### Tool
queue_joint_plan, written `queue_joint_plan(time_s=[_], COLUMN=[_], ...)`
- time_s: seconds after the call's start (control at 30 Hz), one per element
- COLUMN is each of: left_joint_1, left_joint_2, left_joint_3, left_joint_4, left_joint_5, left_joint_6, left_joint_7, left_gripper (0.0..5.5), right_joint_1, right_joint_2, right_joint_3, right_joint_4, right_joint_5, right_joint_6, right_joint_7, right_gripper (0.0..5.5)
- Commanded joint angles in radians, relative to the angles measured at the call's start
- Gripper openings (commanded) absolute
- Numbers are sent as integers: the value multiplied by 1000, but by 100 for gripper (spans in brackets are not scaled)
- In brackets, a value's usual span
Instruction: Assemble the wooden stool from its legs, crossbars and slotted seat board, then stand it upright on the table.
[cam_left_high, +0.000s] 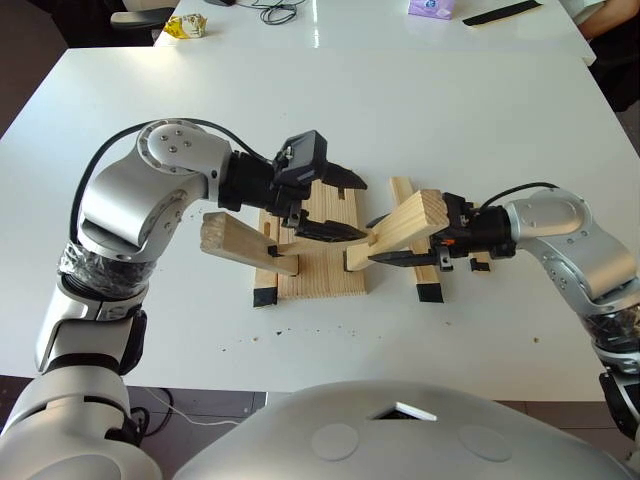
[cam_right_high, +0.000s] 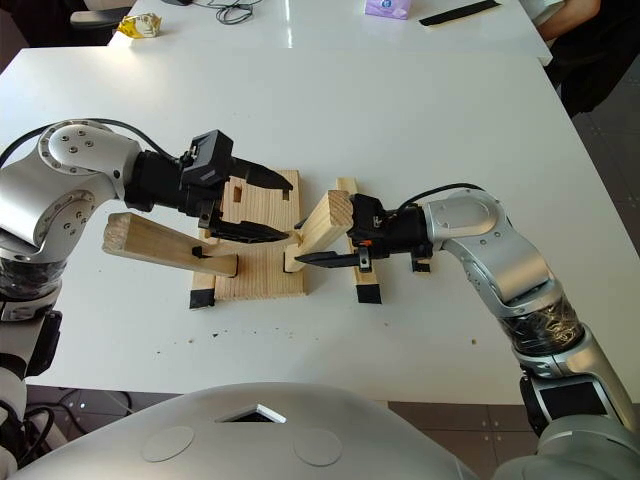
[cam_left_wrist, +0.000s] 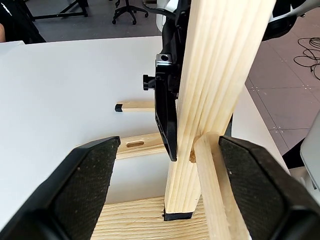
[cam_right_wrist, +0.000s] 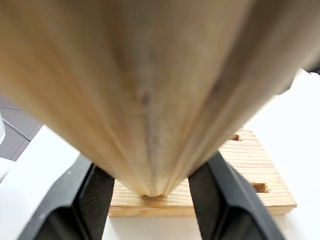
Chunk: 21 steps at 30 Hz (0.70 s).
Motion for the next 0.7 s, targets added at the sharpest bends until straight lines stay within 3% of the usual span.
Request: queue_joint_plan(time_s=[0.03,0.7], left_joint_1=[-1,33], left_joint_2=[7,-1], left_joint_3=[-8,-36], left_joint_4=[-11,-10], left_joint_5=[0,14], left_joint_6=[2,0], left_joint_7=[1,17], left_gripper=[368,368], right_joint_1=[31,6], right_joint_2=[-20,-12], right_joint_3=[28,49], right_joint_4=[13,13], right_joint_5=[-60,-62], right_joint_6=[43,52], right_joint_7=[-5,-1], right_gripper=[204,204])
